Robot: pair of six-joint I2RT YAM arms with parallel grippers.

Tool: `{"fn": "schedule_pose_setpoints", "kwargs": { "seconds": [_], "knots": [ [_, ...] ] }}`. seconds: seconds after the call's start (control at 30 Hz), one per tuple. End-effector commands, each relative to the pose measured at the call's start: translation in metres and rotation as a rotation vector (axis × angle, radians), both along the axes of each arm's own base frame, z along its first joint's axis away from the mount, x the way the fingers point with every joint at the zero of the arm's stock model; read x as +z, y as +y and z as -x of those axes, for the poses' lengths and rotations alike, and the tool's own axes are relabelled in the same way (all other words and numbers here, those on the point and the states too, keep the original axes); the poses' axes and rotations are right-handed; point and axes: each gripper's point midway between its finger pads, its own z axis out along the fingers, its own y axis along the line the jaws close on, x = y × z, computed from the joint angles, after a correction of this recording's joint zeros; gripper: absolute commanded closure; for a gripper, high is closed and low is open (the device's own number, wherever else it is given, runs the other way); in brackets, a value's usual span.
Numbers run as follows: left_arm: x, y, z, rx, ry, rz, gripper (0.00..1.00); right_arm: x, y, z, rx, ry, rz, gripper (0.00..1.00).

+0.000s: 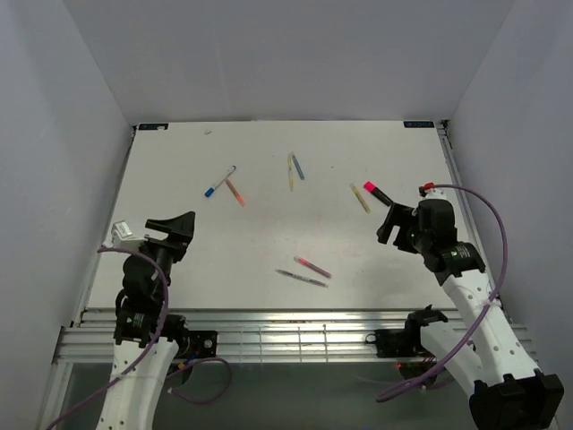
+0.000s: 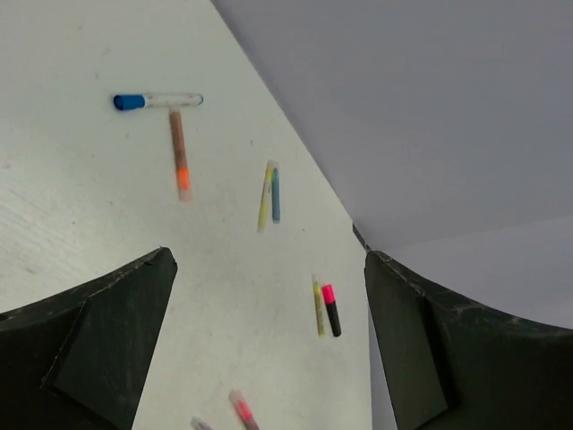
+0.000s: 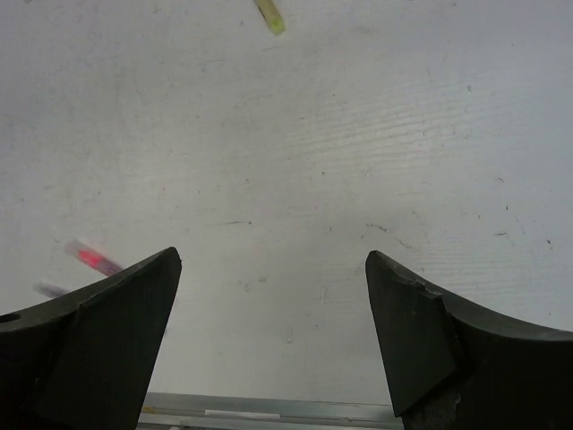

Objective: Open the pen caps

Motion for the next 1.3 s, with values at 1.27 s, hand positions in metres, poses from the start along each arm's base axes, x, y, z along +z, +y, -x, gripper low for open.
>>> {"fn": "schedule_pose_setpoints", "kwargs": {
  "seconds": [1.27],
  "knots": [
    [-0.012, -0.074, -0.046, -0.47, 0.101, -0.24, 0.11, -0.07, -0.012, -0.229, 0.248, 0.136, 0.178, 0.23]
  ]
}}
